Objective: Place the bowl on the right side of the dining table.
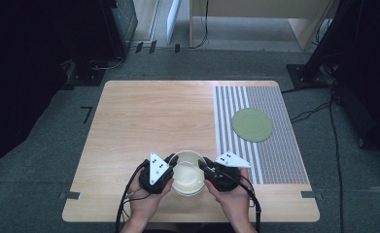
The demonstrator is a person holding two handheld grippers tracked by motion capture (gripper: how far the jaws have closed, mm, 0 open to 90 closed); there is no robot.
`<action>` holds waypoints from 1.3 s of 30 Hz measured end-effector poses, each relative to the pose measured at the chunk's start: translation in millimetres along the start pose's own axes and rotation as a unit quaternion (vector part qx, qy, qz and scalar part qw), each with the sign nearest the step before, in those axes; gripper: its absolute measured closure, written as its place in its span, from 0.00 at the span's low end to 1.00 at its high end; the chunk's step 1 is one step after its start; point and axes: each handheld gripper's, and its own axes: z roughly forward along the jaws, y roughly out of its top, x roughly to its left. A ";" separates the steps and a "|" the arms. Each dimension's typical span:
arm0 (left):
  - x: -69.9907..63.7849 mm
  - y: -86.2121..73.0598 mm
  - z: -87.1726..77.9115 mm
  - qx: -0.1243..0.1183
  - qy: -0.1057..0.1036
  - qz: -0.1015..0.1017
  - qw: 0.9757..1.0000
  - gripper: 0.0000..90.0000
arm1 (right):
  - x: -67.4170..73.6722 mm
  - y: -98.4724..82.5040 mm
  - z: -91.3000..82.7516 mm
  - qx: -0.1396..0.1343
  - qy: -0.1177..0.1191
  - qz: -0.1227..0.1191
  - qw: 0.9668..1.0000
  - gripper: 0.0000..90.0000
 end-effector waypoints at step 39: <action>28.4 2.1 -52.2 -0.138 -0.045 -0.105 0.984 0.10 | 3.6 14.1 -18.6 -0.059 -0.036 -0.008 0.998 0.94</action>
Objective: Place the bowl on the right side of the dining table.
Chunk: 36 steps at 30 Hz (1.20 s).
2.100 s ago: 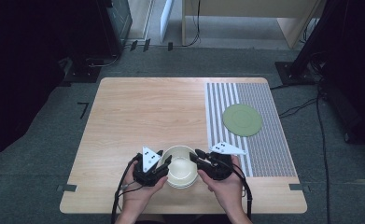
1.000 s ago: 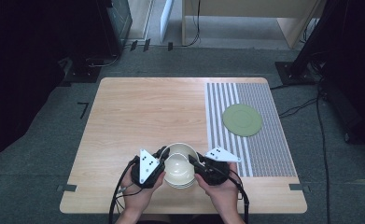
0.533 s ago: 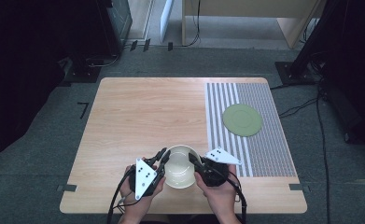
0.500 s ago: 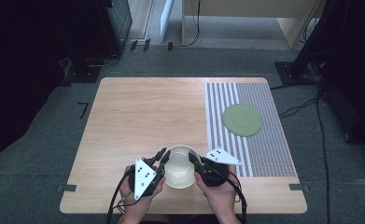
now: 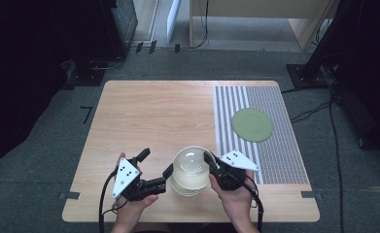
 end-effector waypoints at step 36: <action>111.4 -56.4 -38.9 0.036 0.139 -0.064 0.988 0.10 | -53.0 21.7 -19.5 -0.039 -0.058 0.031 0.997 0.94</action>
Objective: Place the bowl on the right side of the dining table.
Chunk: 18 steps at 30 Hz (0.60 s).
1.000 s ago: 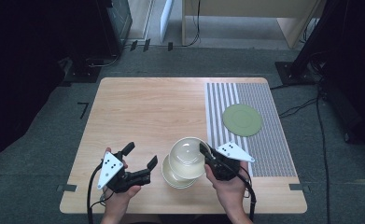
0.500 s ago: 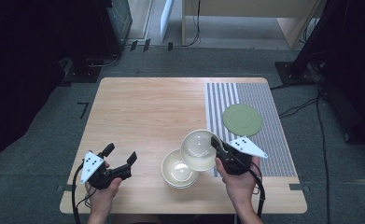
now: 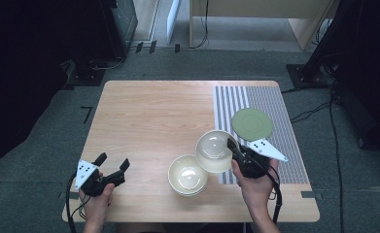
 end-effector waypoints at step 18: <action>31.5 -22.3 0.2 0.026 0.057 0.012 0.998 0.10 | -21.9 -0.7 5.7 0.006 -0.029 0.013 0.999 0.94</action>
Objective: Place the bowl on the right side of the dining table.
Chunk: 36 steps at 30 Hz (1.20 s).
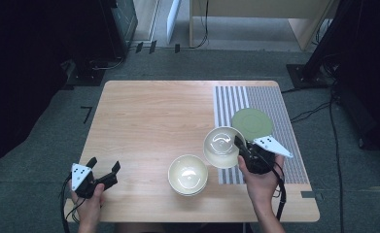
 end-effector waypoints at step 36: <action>0.9 -4.1 0.4 -0.004 0.004 -0.009 1.000 0.10 | -47.4 4.2 9.9 0.011 -0.041 0.039 0.998 0.94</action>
